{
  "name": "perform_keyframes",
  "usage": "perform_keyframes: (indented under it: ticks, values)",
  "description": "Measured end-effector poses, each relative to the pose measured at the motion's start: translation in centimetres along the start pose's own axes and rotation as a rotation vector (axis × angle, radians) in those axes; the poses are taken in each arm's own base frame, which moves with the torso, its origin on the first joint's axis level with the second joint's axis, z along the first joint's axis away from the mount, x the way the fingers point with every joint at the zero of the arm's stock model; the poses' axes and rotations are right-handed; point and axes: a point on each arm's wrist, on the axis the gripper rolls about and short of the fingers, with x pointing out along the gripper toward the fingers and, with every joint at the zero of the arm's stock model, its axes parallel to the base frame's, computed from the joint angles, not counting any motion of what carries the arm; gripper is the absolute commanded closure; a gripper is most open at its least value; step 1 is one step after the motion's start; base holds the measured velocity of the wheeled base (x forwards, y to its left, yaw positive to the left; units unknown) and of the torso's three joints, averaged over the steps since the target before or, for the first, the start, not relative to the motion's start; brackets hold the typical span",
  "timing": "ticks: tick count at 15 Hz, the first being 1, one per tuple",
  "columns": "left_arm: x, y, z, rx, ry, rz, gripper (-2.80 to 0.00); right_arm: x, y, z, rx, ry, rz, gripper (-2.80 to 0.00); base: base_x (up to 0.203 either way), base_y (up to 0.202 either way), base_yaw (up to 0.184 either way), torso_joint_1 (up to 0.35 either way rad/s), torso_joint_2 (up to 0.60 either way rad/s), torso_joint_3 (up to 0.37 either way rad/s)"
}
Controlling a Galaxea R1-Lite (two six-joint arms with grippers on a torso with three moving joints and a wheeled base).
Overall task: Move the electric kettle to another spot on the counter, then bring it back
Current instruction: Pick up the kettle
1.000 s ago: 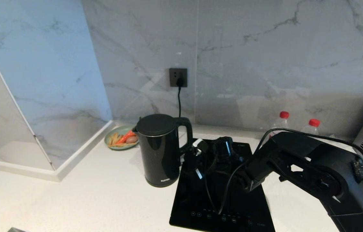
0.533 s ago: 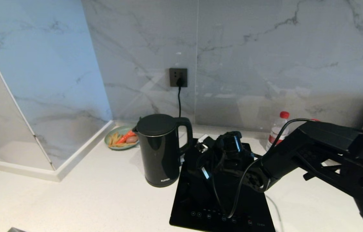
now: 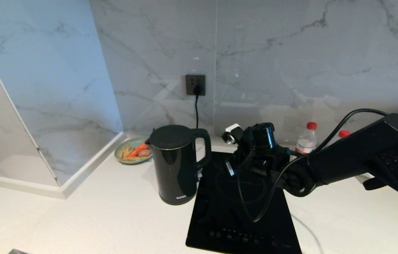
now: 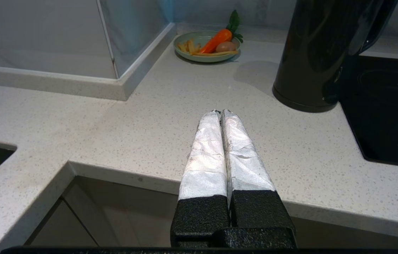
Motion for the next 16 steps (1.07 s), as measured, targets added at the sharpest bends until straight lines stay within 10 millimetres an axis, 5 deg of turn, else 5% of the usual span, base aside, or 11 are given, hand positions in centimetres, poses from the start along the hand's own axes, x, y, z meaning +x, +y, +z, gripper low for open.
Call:
perform_keyframes:
  ticks: [5, 16]
  values:
    - [0.0, 0.0, 0.0, 0.0, 0.0, 0.0, 0.0, 1.8, -1.4, 1.9, -0.019, -0.067, -0.046, -2.8, 0.0, 0.0, 0.0, 0.0, 0.0, 0.0]
    - [0.0, 0.0, 0.0, 0.0, 0.0, 0.0, 0.0, 3.5, 0.2, 2.7, -0.042, -0.055, -0.014, -2.8, 0.0, 0.0, 0.0, 0.0, 0.0, 0.0]
